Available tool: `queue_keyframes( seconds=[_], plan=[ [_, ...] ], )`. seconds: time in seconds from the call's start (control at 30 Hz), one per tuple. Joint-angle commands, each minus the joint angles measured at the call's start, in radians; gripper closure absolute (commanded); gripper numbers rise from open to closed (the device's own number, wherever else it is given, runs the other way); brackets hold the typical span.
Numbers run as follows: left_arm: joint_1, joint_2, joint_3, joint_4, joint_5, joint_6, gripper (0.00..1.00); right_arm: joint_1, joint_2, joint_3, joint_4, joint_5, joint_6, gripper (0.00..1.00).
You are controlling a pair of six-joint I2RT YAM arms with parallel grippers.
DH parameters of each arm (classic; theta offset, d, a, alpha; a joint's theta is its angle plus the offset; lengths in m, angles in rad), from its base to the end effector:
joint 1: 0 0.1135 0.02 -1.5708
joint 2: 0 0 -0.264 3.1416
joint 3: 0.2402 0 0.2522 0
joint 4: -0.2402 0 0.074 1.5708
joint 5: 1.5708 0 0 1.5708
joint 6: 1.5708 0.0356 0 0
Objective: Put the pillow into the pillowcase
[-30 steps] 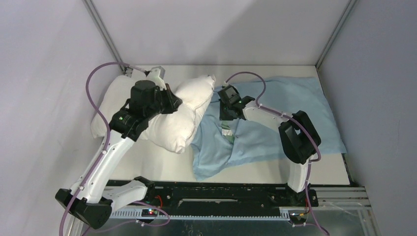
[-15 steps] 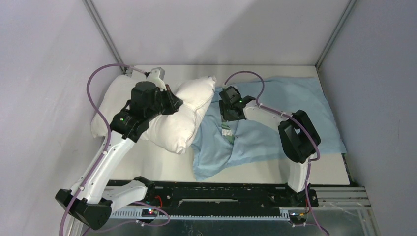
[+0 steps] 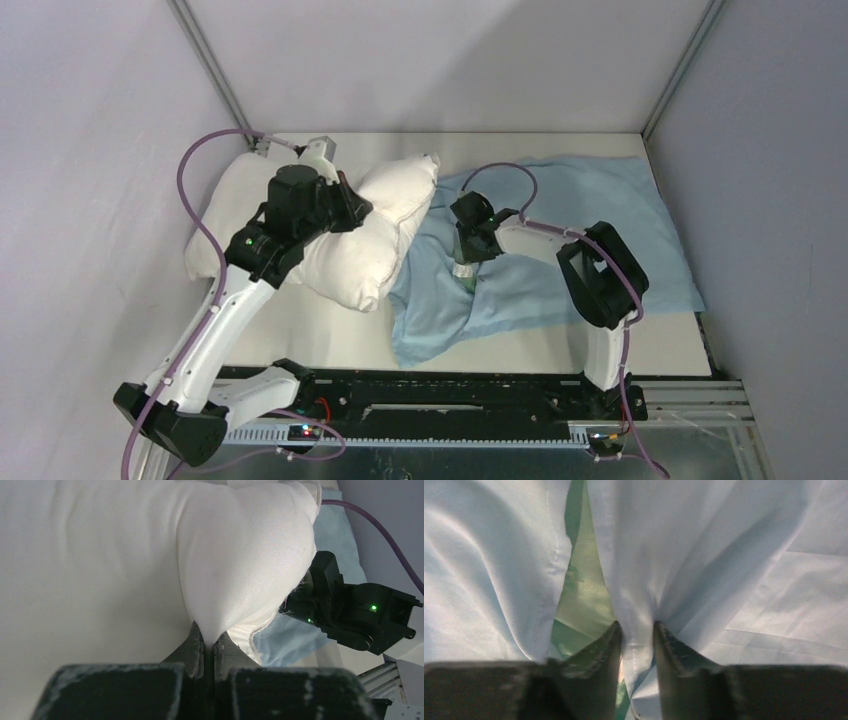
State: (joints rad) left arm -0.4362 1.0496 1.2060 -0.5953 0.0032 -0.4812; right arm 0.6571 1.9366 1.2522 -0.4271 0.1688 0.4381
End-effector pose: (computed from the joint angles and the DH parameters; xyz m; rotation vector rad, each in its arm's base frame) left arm 0.1997 -0.0932 0.3933 -0.0442 2.0587 -0.5822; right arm 0.3129 0.2338 0.1539 -0.2384 2.6503 0.1316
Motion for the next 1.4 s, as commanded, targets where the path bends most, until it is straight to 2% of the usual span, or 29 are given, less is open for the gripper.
queue_keyframes(
  seconds=[0.0,0.17,0.3,0.43,0.63,0.83,1.0,1.2,1.37],
  plan=[
    [0.005,-0.002,-0.027,0.075,-0.032,-0.015,1.0,0.007,-0.041,-0.075,0.037,-0.095,0.063,0.75],
    [0.005,-0.011,-0.047,0.071,-0.032,-0.01,1.0,0.076,-0.137,-0.117,0.065,-0.217,0.181,0.88],
    [0.005,-0.031,-0.077,0.062,-0.03,-0.007,1.0,0.125,-0.189,-0.117,0.079,-0.22,0.246,0.89],
    [0.005,-0.067,-0.133,0.061,-0.012,-0.016,1.0,0.07,-0.224,-0.117,0.09,-0.238,0.246,0.88],
    [-0.012,-0.12,-0.177,0.009,0.052,0.009,1.0,-0.019,-0.284,-0.117,0.076,-0.242,0.235,1.0],
    [-0.122,-0.157,-0.23,-0.07,0.046,0.047,1.0,-0.083,-0.401,-0.116,0.082,-0.192,0.238,1.0],
    [-0.193,-0.165,-0.281,-0.089,0.035,0.066,1.0,-0.081,-0.503,-0.117,0.083,-0.111,0.217,1.0],
    [-0.23,-0.1,-0.3,-0.065,0.038,0.074,1.0,-0.006,-0.578,-0.118,0.087,-0.061,0.147,1.0],
    [-0.256,-0.005,-0.226,-0.034,0.04,0.079,1.0,0.084,-0.617,-0.117,0.063,-0.008,0.082,1.0]
  ],
)
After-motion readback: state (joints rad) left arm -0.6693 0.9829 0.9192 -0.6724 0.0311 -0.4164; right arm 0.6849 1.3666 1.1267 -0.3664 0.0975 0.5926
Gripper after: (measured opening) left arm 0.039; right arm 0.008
